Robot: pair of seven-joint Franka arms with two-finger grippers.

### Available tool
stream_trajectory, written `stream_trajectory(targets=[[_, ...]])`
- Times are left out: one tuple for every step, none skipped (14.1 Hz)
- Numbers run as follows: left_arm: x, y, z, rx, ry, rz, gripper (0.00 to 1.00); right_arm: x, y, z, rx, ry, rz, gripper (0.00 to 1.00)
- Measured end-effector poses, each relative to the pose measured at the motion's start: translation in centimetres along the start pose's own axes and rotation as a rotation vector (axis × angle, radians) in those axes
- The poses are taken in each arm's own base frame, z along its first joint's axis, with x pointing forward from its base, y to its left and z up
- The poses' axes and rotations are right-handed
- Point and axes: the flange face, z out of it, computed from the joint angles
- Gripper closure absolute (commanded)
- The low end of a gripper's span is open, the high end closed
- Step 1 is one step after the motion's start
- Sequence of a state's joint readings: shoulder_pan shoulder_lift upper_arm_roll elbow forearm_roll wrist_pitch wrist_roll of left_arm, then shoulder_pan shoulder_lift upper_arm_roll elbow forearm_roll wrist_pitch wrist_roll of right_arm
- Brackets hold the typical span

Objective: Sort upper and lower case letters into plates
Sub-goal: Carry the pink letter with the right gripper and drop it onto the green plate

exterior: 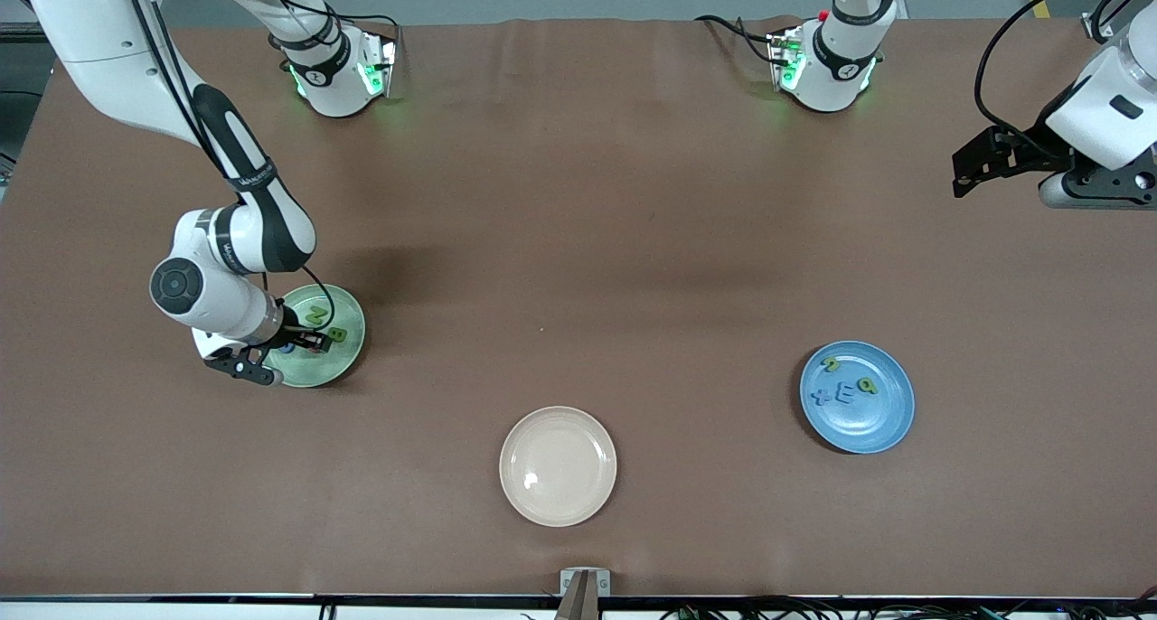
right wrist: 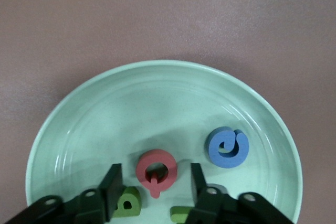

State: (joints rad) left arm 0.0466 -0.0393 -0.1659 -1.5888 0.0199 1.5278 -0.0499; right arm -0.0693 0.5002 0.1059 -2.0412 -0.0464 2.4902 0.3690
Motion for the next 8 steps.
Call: stream_trajectory(targets=[[0.0, 0.0, 0.0, 0.000, 0.000, 0.000, 0.00, 0.2, -0.1, -0.2, 0.001, 0.002, 0.000, 0.00], [0.0, 0.0, 0.0, 0.000, 0.000, 0.000, 0.00, 0.4, -0.1, -0.5, -0.001, 0.000, 0.000, 0.00], [0.0, 0.0, 0.0, 0.000, 0.000, 0.000, 0.00, 0.7, -0.2, -0.9, -0.006, -0.012, 0.000, 0.00], [0.0, 0.0, 0.0, 0.000, -0.001, 0.000, 0.00, 1.2, -0.3, -1.7, -0.015, -0.031, 0.001, 0.00], [0.0, 0.0, 0.0, 0.000, -0.001, 0.000, 0.00, 1.7, -0.4, -2.8, -0.026, -0.057, 0.002, 0.00], [0.0, 0.0, 0.0, 0.000, -0.001, 0.000, 0.00, 2.4, -0.6, -4.3, -0.040, -0.089, 0.001, 0.00], [0.0, 0.0, 0.0, 0.000, -0.001, 0.000, 0.00, 3.0, -0.7, -6.2, -0.054, -0.120, -0.005, 0.00], [0.0, 0.0, 0.0, 0.000, -0.001, 0.000, 0.00, 3.5, -0.8, -8.5, -0.063, -0.141, -0.023, 0.00]])
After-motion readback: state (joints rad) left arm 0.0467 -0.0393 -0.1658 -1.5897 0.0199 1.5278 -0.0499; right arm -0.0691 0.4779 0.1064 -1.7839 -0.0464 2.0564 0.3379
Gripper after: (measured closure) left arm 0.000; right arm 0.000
